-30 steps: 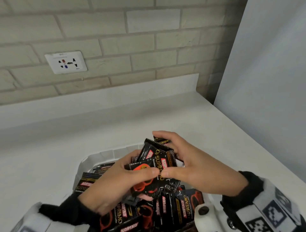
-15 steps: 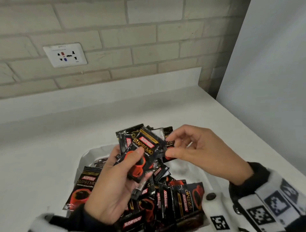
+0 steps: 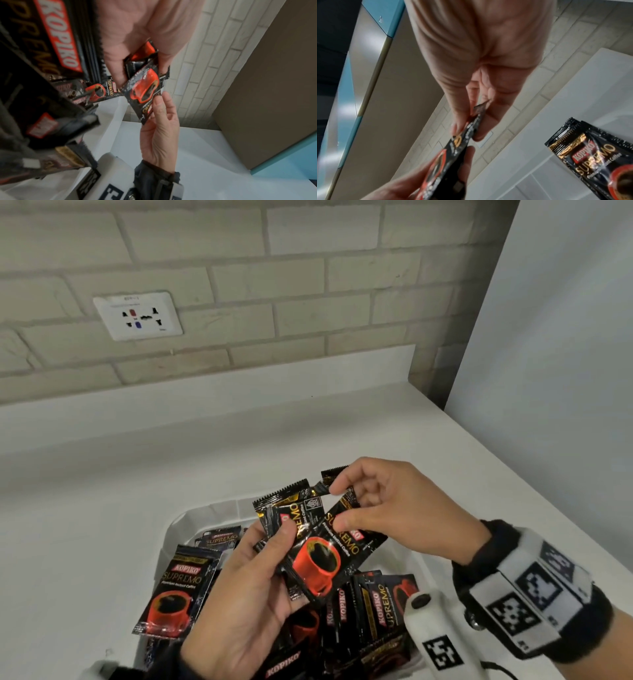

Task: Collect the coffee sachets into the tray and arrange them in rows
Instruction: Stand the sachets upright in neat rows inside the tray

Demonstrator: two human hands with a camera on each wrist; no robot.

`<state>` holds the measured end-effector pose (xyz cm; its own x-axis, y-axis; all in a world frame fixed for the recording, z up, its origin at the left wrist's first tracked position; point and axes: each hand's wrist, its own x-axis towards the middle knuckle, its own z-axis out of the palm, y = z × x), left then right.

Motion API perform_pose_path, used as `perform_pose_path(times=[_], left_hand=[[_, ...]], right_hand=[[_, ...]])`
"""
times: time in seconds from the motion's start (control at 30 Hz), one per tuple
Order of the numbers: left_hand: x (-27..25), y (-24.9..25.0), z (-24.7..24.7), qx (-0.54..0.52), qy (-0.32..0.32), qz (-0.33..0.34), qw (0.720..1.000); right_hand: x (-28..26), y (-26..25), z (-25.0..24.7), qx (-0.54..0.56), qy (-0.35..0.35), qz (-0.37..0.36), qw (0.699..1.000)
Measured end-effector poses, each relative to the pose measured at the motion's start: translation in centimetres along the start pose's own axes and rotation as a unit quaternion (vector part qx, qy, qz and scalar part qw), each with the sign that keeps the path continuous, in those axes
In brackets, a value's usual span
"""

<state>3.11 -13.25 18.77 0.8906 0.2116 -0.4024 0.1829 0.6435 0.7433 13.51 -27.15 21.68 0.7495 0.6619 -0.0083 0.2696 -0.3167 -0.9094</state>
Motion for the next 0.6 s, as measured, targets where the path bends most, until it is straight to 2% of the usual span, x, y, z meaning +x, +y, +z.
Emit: perform_pose_path(times=[0.17, 0.33, 0.4, 0.47, 0.53, 0.6], left_hand=[[0.4, 0.3, -0.8, -0.006, 0.046, 0.041, 0.998], [0.4, 2.0, -2.3, -0.022, 0.083, 0.126, 0.988], [0.4, 2.5, -3.2, -0.032, 0.093, 0.152, 0.983], [0.3, 3.0, -3.8, -0.038, 0.104, 0.172, 0.979], [0.2, 3.3, -4.2, -0.042, 0.109, 0.183, 0.976], [0.1, 3.4, -4.5, -0.046, 0.108, 0.189, 0.975]], right_hand=[[0.0, 0.0, -1.5, 0.011, -0.014, 0.032, 0.999], [1.3, 0.4, -4.8, -0.034, 0.105, 0.026, 0.994], [2.1, 0.8, -5.9, -0.073, 0.123, 0.017, 0.990], [3.0, 1.1, -6.2, -0.119, 0.097, 0.010, 0.988], [3.7, 1.5, -5.9, -0.206, 0.037, 0.002, 0.978], [4.6, 1.9, -5.1, -0.329, -0.028, -0.009, 0.944]])
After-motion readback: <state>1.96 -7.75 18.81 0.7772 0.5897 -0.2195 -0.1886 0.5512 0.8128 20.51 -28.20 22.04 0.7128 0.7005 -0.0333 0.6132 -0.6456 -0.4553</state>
